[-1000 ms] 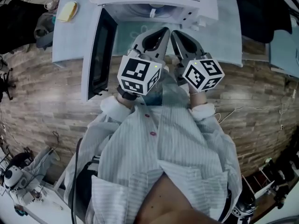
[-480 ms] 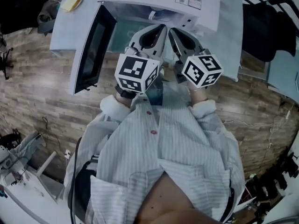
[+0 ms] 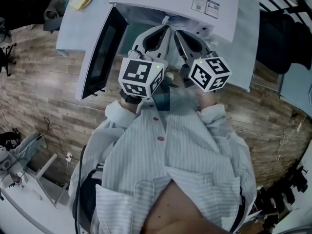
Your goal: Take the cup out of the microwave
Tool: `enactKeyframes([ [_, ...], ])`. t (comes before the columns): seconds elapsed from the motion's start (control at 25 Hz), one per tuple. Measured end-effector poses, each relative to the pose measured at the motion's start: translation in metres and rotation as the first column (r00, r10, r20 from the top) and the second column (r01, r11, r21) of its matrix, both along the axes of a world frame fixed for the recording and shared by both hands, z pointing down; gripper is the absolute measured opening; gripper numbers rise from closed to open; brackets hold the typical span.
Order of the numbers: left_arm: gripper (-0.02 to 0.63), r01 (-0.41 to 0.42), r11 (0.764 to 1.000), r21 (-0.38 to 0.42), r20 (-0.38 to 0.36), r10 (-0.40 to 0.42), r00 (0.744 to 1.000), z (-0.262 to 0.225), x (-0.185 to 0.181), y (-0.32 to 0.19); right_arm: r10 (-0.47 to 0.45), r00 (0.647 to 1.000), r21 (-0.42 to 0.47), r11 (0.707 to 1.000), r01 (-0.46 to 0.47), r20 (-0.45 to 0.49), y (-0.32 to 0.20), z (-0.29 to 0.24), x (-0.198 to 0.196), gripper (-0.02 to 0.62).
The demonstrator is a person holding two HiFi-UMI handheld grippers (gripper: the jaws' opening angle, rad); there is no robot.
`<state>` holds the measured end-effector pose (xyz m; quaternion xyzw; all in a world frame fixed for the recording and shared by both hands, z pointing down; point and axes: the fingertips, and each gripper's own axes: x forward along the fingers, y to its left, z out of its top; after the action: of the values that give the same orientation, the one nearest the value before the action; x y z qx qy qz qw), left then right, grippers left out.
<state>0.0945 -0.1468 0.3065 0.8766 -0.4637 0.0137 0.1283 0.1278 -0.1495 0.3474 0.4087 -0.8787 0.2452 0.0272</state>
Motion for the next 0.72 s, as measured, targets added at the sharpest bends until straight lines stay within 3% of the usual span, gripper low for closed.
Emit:
enactKeyframes([
  [0.72, 0.009, 0.005, 0.999, -0.042, -0.005, -0.005, 1.0, 0.017, -0.031, -0.023, 0.053, 0.999, -0.034, 0.998, -0.053, -0.013, -0.021, 0.013, -0.018, 0.035],
])
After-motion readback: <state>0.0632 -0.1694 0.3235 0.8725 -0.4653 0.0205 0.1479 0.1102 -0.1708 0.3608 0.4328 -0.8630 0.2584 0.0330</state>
